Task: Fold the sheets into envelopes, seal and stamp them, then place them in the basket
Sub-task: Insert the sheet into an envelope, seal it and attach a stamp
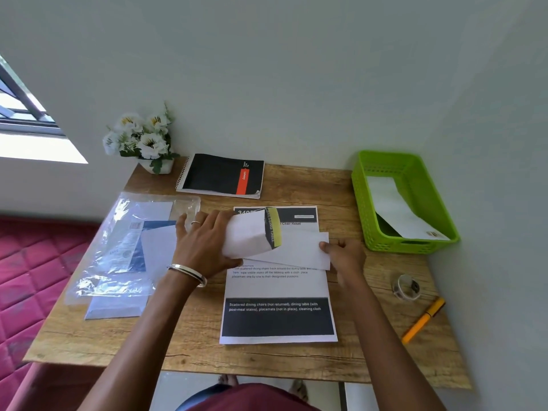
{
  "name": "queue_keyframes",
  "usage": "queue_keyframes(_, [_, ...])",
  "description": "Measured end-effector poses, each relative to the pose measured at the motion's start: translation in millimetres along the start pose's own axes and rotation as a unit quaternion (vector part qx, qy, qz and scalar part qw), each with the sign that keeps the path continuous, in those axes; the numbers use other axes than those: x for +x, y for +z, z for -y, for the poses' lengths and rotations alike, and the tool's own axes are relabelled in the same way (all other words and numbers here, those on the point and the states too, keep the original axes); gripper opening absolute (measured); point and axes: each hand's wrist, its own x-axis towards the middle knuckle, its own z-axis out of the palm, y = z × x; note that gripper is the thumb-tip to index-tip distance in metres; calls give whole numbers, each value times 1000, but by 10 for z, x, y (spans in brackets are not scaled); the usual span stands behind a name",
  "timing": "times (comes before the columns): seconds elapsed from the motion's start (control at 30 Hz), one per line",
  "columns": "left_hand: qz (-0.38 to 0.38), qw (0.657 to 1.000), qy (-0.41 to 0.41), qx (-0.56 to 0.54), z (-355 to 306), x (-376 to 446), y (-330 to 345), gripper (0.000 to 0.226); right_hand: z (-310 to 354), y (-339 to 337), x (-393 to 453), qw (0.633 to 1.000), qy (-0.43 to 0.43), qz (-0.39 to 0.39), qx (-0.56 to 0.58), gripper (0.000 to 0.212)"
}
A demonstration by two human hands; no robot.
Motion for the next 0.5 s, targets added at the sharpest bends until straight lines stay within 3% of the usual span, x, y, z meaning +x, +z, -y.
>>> queue_keyframes(0.2, [-4,1000,-5,16,-44,38,49,96,108,-328,-200,987,-80,64,123,19])
queue_keyframes(0.33, [-4,999,-18,30,-99,64,48,95,230,-610,-343,984,-128,47,112,50])
queue_keyframes(0.5, [12,999,-24,33,-184,101,55,94,351,-962,-397,964,-224,-25,140,22])
